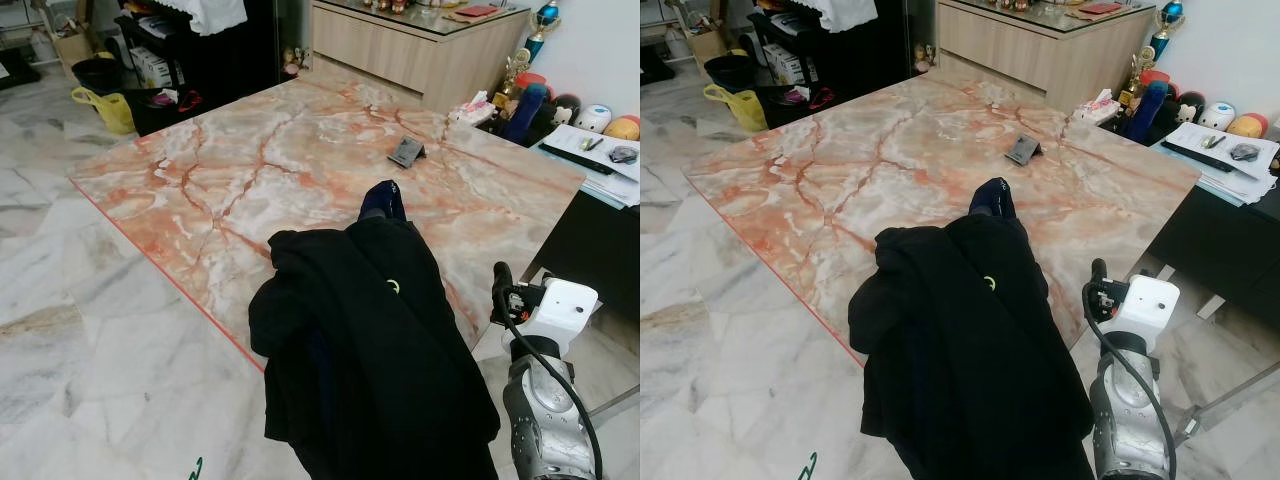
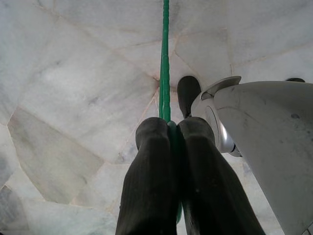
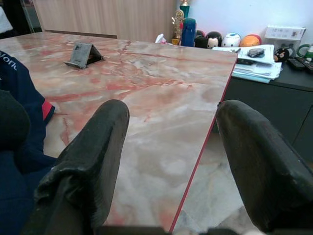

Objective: Hang hanger

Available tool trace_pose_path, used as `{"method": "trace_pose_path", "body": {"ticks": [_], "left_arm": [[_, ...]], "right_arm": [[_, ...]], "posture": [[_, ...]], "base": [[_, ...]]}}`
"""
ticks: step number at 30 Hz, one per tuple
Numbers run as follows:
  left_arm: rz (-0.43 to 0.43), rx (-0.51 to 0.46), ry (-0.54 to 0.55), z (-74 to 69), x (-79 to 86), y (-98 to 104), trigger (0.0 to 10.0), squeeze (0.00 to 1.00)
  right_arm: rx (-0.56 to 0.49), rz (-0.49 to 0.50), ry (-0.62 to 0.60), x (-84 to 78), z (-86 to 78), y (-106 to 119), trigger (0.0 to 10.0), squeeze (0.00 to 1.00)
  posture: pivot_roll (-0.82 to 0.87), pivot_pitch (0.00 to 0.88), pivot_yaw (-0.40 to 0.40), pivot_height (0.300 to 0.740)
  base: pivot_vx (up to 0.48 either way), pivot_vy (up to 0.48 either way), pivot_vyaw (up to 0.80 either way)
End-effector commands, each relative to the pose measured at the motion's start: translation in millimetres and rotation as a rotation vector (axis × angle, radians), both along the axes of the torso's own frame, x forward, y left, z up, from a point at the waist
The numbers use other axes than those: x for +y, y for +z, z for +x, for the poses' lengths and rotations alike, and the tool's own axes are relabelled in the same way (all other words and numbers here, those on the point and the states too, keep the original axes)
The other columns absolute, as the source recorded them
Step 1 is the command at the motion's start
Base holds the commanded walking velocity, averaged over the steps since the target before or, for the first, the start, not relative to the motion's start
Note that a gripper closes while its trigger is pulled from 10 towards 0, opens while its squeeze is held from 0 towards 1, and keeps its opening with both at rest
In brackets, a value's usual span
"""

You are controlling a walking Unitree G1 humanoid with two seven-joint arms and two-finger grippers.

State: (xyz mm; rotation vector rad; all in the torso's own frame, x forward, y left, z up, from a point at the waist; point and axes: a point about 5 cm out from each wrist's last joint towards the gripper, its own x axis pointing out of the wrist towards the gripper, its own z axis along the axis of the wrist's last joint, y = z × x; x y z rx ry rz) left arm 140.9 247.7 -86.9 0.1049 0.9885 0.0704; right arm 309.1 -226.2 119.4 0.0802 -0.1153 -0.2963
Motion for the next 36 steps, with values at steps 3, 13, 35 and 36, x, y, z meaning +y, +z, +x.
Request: {"method": "trace_pose_path", "body": {"ticks": [3,13,35,36], "left_arm": [[-0.008,0.032,0.006,-9.0,-2.0,-4.1,10.0,0.0],[-0.012,0.031,0.008,-9.1,-3.4,-4.5,10.0,0.0],[-0.015,0.028,0.012,-8.3,-4.4,-4.5,10.0,0.0],[-0.015,0.028,0.012,-8.3,-4.6,-4.6,10.0,0.0]], "right_arm": [[0.007,0.004,-0.027,-6.1,-3.2,-1.8,10.0,0.0],[-0.004,0.01,-0.039,-8.2,-4.9,-2.1,10.0,0.0],[0.018,0.0,-0.035,-7.8,-5.7,-8.0,10.0,0.0],[0.017,-0.001,-0.034,-7.9,-5.6,-8.1,10.0,0.0]], "posture": [[0.07,0.143,-0.037,0.74],[0.07,0.145,-0.039,0.74],[0.07,0.145,-0.04,0.74],[0.07,0.145,-0.041,0.74]], "base": [[0.0,0.0,0.0],[0.0,0.0,0.0],[-0.118,0.0,0.0],[-0.27,0.0,0.0]]}}
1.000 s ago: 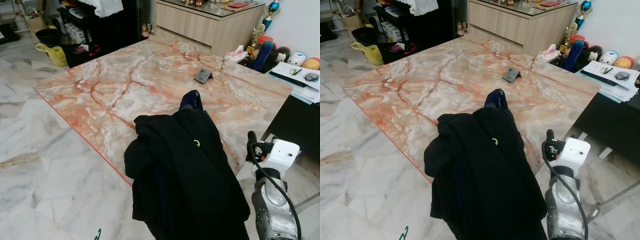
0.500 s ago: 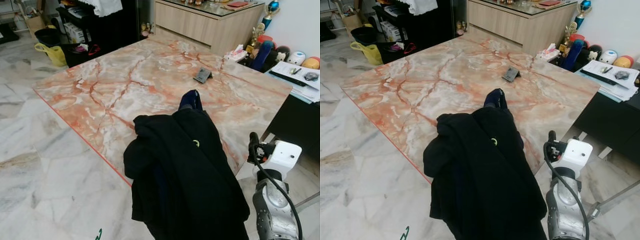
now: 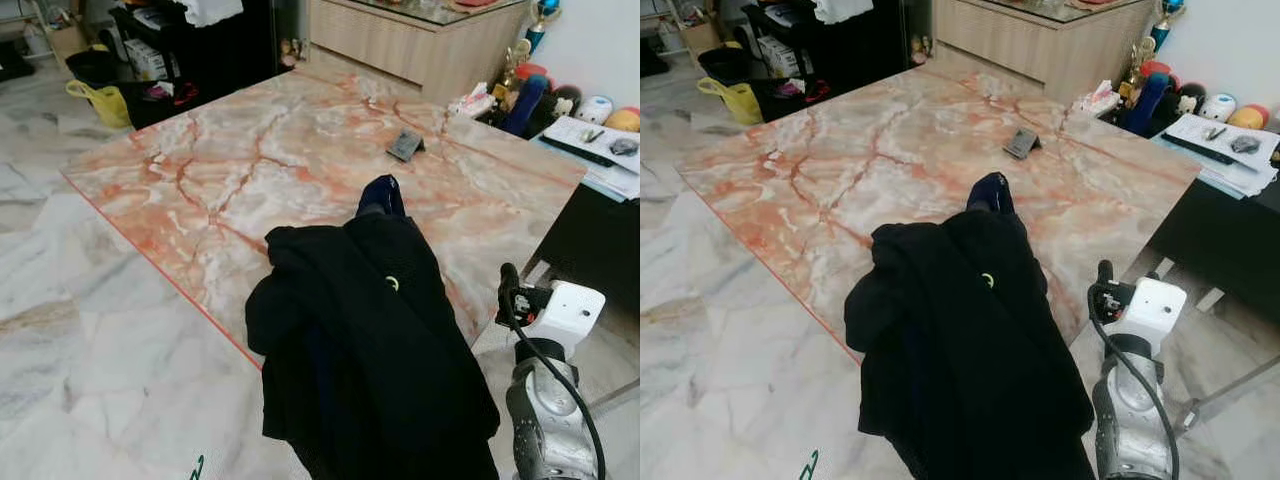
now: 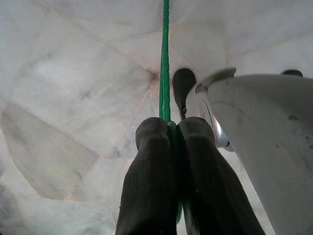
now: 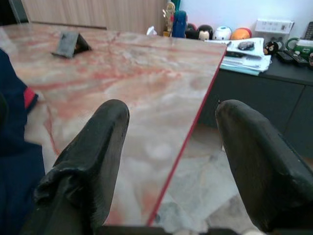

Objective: Hang hanger

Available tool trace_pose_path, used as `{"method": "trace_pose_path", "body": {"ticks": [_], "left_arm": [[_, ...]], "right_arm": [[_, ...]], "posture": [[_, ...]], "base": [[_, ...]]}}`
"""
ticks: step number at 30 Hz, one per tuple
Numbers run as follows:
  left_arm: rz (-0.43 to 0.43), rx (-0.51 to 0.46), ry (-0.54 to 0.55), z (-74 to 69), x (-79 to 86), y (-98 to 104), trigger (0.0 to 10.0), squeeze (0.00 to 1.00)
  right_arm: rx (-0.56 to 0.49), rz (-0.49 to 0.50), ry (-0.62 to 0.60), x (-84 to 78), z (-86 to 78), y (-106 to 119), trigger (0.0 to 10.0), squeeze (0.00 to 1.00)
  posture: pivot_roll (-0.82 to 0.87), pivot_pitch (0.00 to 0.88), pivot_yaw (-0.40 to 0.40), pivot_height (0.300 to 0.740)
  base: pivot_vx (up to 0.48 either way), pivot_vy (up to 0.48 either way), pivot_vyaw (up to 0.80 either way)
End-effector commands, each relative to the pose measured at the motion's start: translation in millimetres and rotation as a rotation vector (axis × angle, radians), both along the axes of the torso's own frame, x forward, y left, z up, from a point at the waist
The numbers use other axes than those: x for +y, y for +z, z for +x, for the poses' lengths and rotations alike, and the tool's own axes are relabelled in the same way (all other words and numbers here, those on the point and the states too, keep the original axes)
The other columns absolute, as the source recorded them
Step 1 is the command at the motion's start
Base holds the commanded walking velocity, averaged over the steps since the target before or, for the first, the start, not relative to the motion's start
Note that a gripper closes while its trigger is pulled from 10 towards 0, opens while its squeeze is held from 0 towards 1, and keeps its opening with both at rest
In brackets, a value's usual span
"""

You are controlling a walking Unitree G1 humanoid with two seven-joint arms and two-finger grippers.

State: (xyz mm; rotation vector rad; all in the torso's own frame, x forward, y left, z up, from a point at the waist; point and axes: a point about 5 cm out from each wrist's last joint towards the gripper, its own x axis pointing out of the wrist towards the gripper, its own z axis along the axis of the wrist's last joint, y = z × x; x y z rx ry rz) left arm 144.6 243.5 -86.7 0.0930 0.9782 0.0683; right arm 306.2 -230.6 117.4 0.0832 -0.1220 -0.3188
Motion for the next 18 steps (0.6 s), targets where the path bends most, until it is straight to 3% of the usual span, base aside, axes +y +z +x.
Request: {"method": "trace_pose_path", "body": {"ticks": [1,18], "left_arm": [[-0.005,0.038,0.009,-12.0,-0.5,-4.8,10.0,0.0],[-0.005,0.04,0.012,-12.5,-0.3,-5.0,10.0,0.0]], "right_arm": [[0.024,-0.004,-0.012,-3.5,-2.7,-6.1,10.0,0.0],[0.033,-0.002,-0.018,-4.3,-1.9,-9.2,10.0,0.0]], "posture": [[0.07,0.145,-0.041,0.74],[0.08,0.145,-0.042,0.74]], "base": [[-0.27,0.0,0.0],[-0.27,0.0,0.0]]}}
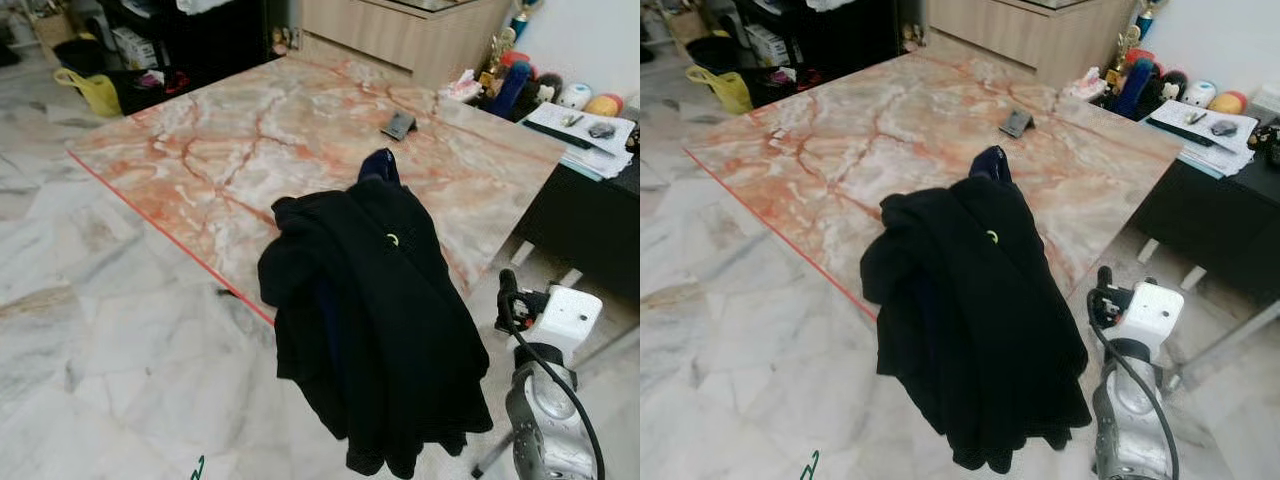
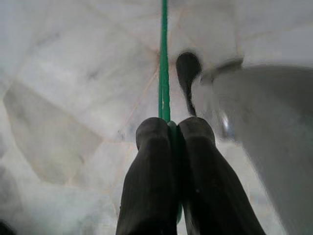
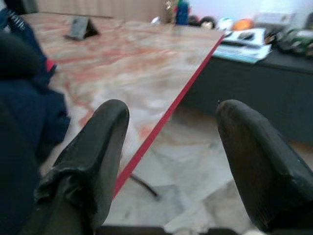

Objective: Hang hanger

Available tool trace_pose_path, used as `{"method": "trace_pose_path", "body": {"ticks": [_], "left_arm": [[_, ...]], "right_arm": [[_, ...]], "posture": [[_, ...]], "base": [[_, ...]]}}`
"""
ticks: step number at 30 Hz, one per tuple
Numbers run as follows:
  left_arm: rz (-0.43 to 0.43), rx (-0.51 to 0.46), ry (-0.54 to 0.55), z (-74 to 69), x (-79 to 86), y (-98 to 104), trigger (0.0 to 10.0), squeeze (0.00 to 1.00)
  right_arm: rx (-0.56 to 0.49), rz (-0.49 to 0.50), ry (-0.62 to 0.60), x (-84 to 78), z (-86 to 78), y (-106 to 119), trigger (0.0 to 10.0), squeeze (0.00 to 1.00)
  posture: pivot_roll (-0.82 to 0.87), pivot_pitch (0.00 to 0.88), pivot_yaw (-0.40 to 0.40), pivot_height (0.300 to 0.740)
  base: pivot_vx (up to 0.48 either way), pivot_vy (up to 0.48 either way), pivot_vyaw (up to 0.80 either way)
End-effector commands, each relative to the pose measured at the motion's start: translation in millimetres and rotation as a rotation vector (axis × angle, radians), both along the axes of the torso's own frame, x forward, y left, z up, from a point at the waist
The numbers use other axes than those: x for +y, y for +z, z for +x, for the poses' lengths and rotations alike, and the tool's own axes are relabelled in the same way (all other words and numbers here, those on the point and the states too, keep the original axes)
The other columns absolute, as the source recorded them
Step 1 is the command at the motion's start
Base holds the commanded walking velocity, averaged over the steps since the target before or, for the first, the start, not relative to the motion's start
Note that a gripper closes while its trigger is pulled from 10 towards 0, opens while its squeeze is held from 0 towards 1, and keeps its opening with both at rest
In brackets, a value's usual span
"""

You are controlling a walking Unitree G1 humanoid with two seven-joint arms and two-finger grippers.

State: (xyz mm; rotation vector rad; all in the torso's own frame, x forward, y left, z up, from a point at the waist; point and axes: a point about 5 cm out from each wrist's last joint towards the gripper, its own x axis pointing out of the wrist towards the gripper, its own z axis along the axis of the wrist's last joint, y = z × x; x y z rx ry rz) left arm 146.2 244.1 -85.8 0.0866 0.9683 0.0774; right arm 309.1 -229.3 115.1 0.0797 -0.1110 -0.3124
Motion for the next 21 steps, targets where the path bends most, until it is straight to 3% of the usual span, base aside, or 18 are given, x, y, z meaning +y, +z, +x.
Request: {"method": "trace_pose_path", "body": {"ticks": [1,21], "left_arm": [[-0.004,0.05,0.001,-14.1,-1.0,-5.9,10.0,0.0],[-0.006,0.052,0.007,-14.4,-1.9,-6.3,10.0,0.0]], "right_arm": [[0.023,0.0,-0.026,-5.8,-4.7,-7.1,10.0,0.0],[0.075,0.012,-0.033,-7.3,-7.2,-23.6,10.0,0.0]], "posture": [[0.08,0.145,-0.042,0.74],[0.08,0.14,-0.045,0.74]], "base": [[-0.27,0.0,0.0],[-0.268,0.0,0.0]]}}
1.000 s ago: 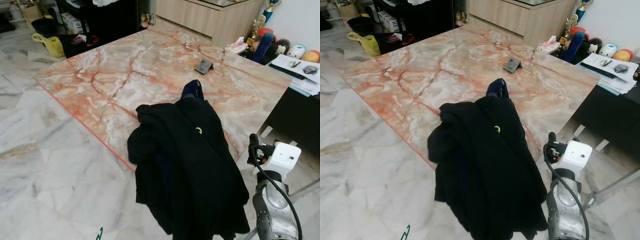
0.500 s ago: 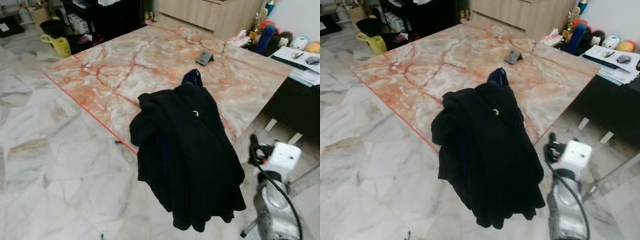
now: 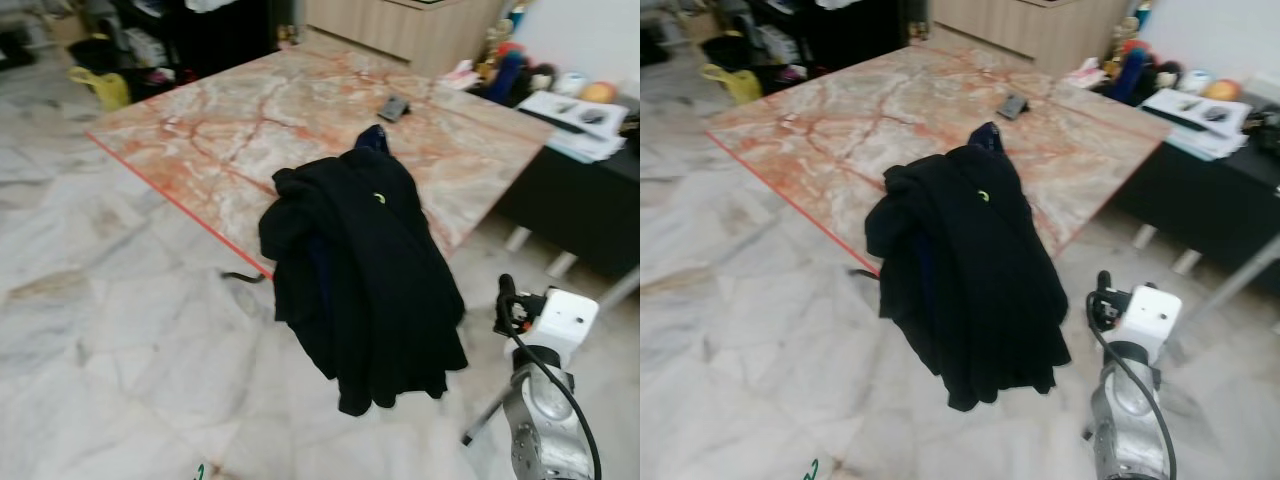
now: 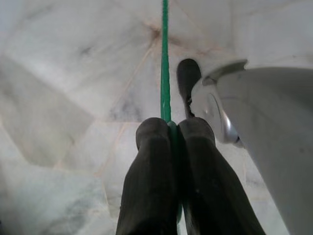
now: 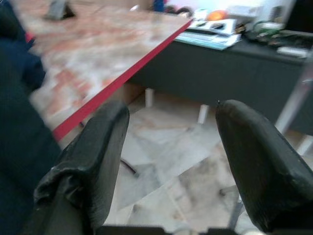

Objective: Hang hanger

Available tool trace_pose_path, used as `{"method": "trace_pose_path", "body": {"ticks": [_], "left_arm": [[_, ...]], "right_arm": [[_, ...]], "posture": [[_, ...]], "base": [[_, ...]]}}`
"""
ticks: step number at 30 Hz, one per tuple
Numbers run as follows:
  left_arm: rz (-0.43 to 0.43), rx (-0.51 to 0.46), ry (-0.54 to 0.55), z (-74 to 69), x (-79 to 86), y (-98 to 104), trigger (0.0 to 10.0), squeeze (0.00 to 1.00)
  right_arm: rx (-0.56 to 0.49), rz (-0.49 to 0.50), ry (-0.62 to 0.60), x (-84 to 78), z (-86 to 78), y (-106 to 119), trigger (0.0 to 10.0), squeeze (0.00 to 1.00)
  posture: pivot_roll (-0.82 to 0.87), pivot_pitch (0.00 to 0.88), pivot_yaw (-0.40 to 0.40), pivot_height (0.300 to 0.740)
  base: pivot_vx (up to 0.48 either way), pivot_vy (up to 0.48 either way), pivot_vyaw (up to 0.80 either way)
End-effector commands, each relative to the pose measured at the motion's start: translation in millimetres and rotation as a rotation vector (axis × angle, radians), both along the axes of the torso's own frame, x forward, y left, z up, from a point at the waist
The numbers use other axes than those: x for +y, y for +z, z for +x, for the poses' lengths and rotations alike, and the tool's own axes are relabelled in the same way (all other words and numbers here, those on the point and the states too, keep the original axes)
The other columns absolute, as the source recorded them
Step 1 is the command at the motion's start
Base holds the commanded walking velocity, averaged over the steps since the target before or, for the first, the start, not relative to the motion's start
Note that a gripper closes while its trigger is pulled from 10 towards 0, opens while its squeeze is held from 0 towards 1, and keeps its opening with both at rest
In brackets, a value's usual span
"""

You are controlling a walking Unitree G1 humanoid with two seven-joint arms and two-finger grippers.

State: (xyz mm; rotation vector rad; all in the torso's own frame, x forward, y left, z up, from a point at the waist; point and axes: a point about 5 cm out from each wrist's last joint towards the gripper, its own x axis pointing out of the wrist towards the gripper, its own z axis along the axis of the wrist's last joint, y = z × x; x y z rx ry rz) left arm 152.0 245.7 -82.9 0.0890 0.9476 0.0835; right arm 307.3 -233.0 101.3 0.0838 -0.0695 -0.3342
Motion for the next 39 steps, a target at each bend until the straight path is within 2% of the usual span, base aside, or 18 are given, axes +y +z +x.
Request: {"method": "trace_pose_path", "body": {"ticks": [1,11,13,14,16,19,23,25,27,30,33,39], "left_arm": [[-0.012,0.073,0.004,-20.2,-3.6,-9.2,10.0,0.0],[-0.015,0.063,0.007,-15.9,-4.9,-8.1,10.0,0.0],[-0.016,0.062,0.008,-15.5,-4.4,-7.8,10.0,0.0],[-0.016,0.062,0.008,-15.5,-4.4,-7.8,10.0,0.0],[-0.016,0.063,0.01,-16.4,-3.0,-7.8,10.0,0.0],[-0.016,0.064,0.011,-16.8,-2.7,-7.8,10.0,0.0],[-0.016,0.07,0.017,-20.1,-0.8,-8.4,10.0,0.0],[-0.015,0.071,0.018,-20.8,-0.5,-8.5,10.0,0.0],[-0.014,0.076,0.019,-22.8,0.1,-9.0,10.0,0.0],[-0.016,0.079,0.02,-24.6,0.2,-9.6,10.0,0.0],[-0.018,0.082,0.022,-26.8,0.4,-10.1,10.0,0.0],[-0.015,0.092,0.024,-31.7,1.4,-11.3,10.0,0.0]], "right_arm": [[0.034,0.001,-0.013,-3.6,-5.4,-9.7,10.0,0.0],[0.13,0.02,-0.024,-8.5,-11.0,-35.5,10.0,0.0],[0.202,0.052,-0.028,-10.4,-17.1,-53.3,10.0,0.0],[0.202,0.052,-0.028,-10.4,-17.1,-53.3,10.0,0.0],[0.31,0.134,-0.035,-10.7,-28.9,-80.5,10.0,0.0],[0.338,0.147,-0.037,-10.5,-32.5,-86.9,10.0,0.0],[0.505,0.182,-0.031,-4.1,-55.4,-119.8,10.0,0.0],[0.532,0.184,-0.025,-2.5,-59.2,-124.6,10.0,0.0],[0.649,0.185,0.006,5.1,-75.6,-142.9,10.0,0.0],[0.724,0.195,0.034,11.6,-87.3,-154.6,10.0,0.0],[0.767,0.219,0.013,12.6,-95.8,-161.2,10.0,0.0],[0.805,0.255,0.0,19.3,-105.1,-168.9,10.0,0.0]], "posture": [[0.08,0.14,-0.045,0.74],[0.07,0.118,-0.046,0.74],[0.06,0.109,-0.046,0.74],[0.06,0.109,-0.046,0.74],[0.06,0.104,-0.047,0.74],[0.06,0.104,-0.047,0.74],[0.06,0.094,-0.043,0.74],[0.06,0.094,-0.043,0.74],[0.06,0.087,-0.043,0.74],[0.06,0.084,-0.046,0.74],[0.06,0.082,-0.049,0.74],[0.06,0.078,-0.053,0.74]], "base": [[-0.27,0.0,0.0],[-0.267,0.0,0.0],[-0.27,0.0,0.0],[-0.274,0.0,0.0],[-0.268,0.0,0.0],[-0.268,0.0,0.0],[-0.271,0.0,0.0],[-0.27,0.0,0.0],[-0.272,0.0,0.0],[-0.27,0.0,0.0],[-0.27,0.0,0.0],[-0.133,0.0,0.0]]}}
